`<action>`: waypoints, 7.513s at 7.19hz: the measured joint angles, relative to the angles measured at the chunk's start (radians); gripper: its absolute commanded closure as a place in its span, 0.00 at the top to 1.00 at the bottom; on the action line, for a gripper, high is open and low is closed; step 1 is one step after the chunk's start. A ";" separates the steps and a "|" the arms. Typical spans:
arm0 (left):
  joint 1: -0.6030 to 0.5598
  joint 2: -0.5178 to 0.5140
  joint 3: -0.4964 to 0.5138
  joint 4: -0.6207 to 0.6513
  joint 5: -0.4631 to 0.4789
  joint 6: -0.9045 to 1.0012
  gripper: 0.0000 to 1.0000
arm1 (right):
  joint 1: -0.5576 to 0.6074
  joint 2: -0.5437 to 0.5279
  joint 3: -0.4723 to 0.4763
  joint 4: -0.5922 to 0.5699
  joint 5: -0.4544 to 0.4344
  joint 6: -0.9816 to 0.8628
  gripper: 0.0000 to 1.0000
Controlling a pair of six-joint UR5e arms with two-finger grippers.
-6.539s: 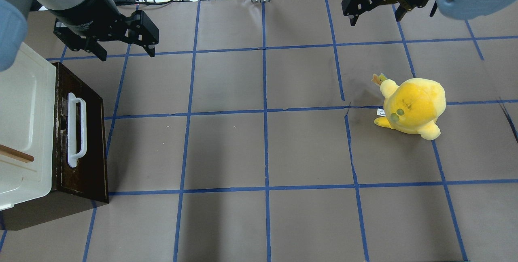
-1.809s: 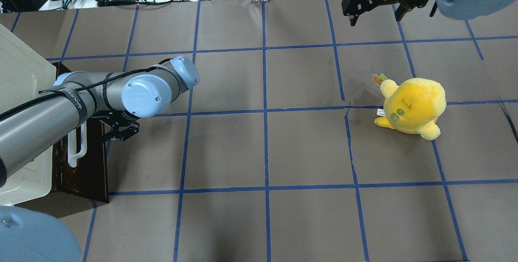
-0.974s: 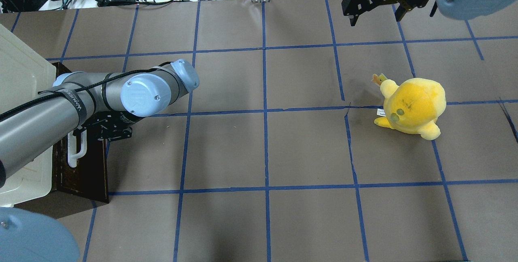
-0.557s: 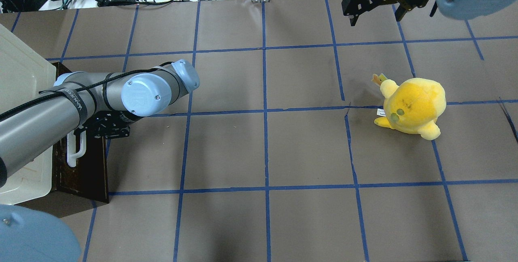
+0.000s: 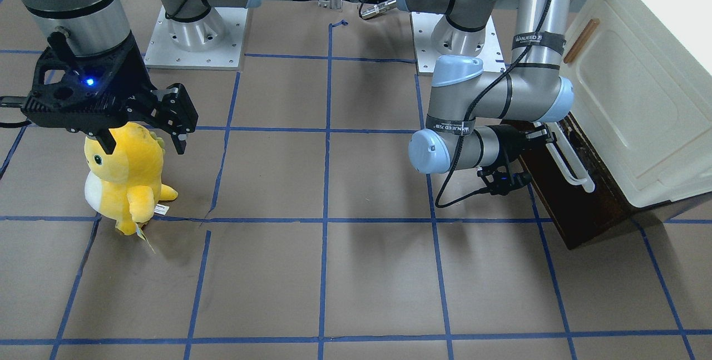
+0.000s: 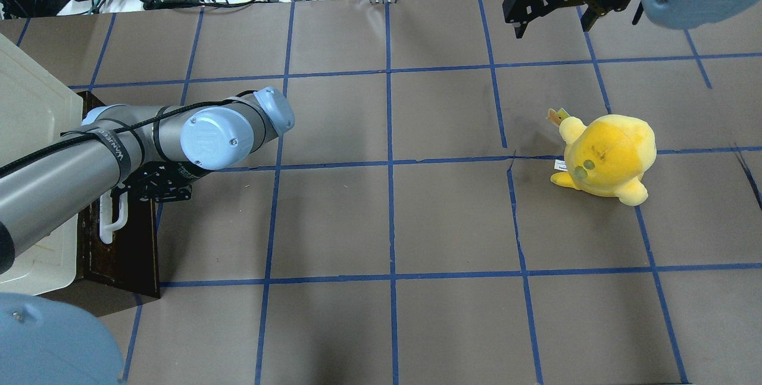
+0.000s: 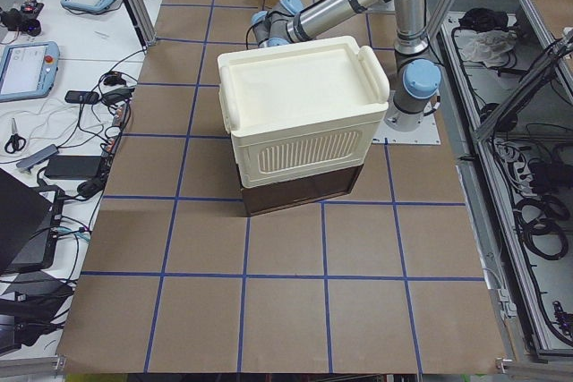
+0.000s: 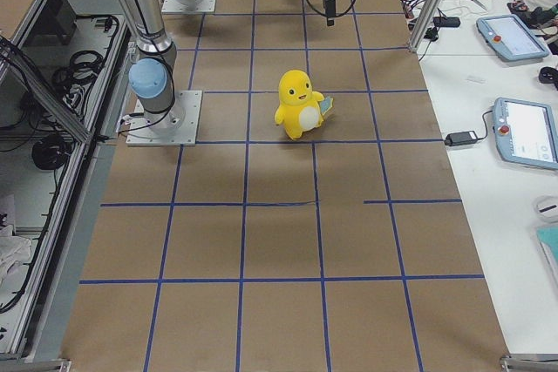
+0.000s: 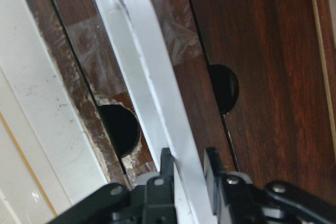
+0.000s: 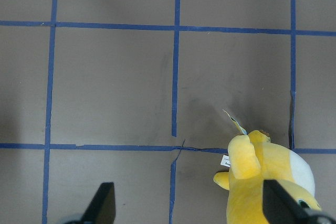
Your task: Pull drawer sideways
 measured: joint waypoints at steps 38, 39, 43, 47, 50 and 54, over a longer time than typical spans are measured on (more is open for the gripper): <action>-0.072 0.444 0.351 -0.053 -0.752 0.216 1.00 | 0.000 0.000 0.000 0.000 0.001 0.000 1.00; -0.031 0.469 0.359 -0.064 -0.825 0.223 1.00 | 0.000 0.000 0.000 0.000 0.001 0.000 1.00; 0.110 0.497 0.388 -0.064 -0.971 0.346 1.00 | 0.000 0.000 0.000 0.000 0.000 0.000 1.00; 0.120 0.451 0.351 0.093 -1.048 0.385 1.00 | 0.000 0.000 0.000 0.000 0.000 0.000 1.00; 0.114 0.446 0.333 0.116 -1.053 0.379 1.00 | 0.000 0.000 0.000 0.000 0.000 0.000 1.00; 0.104 0.442 0.327 0.120 -1.058 0.383 1.00 | 0.000 0.000 0.000 0.000 0.000 0.000 1.00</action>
